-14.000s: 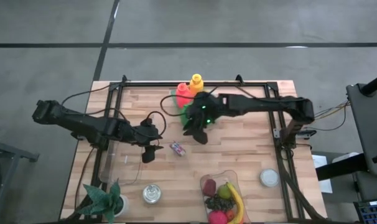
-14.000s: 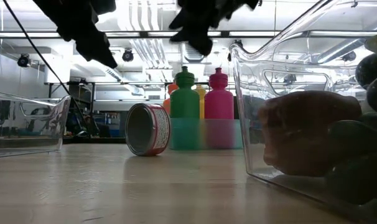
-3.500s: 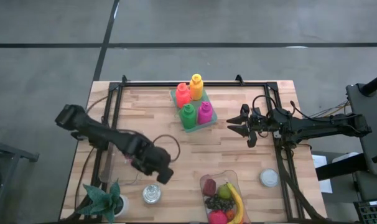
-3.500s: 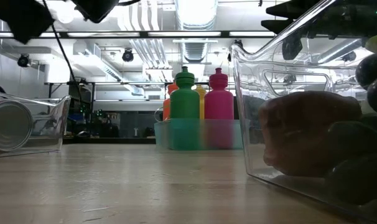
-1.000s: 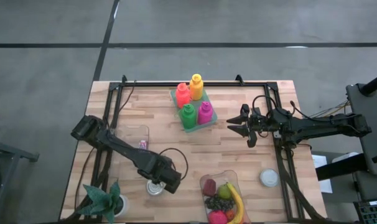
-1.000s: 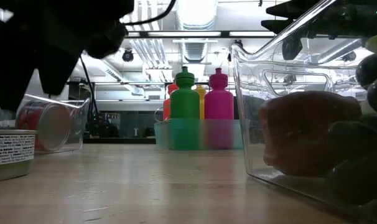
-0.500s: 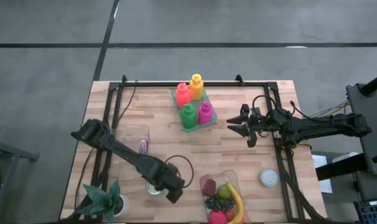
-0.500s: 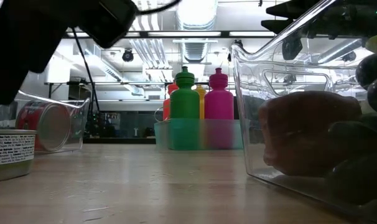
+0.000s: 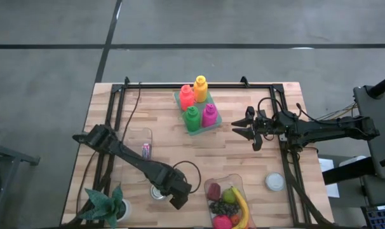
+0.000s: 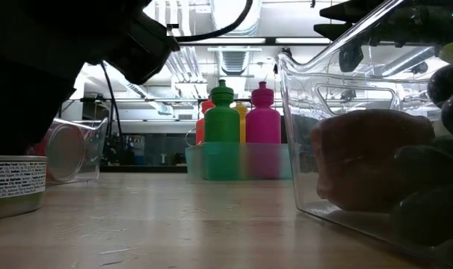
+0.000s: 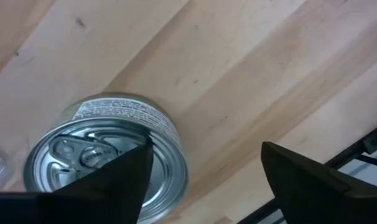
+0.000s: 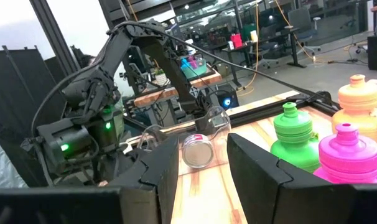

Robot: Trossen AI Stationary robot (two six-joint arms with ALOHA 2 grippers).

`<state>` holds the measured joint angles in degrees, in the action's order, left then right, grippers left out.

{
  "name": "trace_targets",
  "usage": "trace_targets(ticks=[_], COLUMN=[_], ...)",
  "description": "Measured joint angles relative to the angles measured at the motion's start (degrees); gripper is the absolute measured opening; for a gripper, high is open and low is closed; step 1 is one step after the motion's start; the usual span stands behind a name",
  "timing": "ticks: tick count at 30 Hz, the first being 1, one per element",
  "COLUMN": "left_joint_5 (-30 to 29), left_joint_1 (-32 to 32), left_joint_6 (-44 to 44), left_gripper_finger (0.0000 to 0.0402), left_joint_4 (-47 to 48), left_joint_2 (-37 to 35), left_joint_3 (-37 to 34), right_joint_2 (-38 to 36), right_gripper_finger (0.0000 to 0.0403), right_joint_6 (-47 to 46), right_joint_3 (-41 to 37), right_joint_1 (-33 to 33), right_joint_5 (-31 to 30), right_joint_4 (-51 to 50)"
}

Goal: Pick & Place Food Item
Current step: Put the green tuna into the top transparent bin

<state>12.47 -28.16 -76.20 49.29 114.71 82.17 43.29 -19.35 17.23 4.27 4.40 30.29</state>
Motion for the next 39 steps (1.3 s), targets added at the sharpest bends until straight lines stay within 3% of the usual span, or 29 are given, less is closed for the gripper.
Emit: trace_targets(ticks=[11, 28, 35, 39], left_joint_5=[-2.4, -5.5, -2.0, 0.3], left_joint_1=[5.2, 22.3, 25.3, 25.2], left_joint_6=[9.0, 35.3, 37.0, 37.0], left_gripper_finger=[0.029, 0.029, 0.029, 0.029], left_joint_4=[-0.4, -1.1, -0.8, 4.3], left_joint_2=[0.1, -0.4, -1.6, -5.5], left_joint_3=[-0.1, -0.3, -0.4, 0.7], right_joint_2=[0.0, 0.0, 0.0, 0.0], right_gripper_finger=[0.0134, 0.0134, 0.0134, 0.0134], right_joint_6=[0.0, 0.0, 0.0, 0.0], right_joint_3=[0.0, 0.0, 0.0, 0.0], right_joint_1=[0.0, 0.0, 0.0, 0.0], right_joint_5=[0.0, 0.0, 0.0, 0.0], right_joint_4=[0.0, 0.0, 0.0, 0.0])
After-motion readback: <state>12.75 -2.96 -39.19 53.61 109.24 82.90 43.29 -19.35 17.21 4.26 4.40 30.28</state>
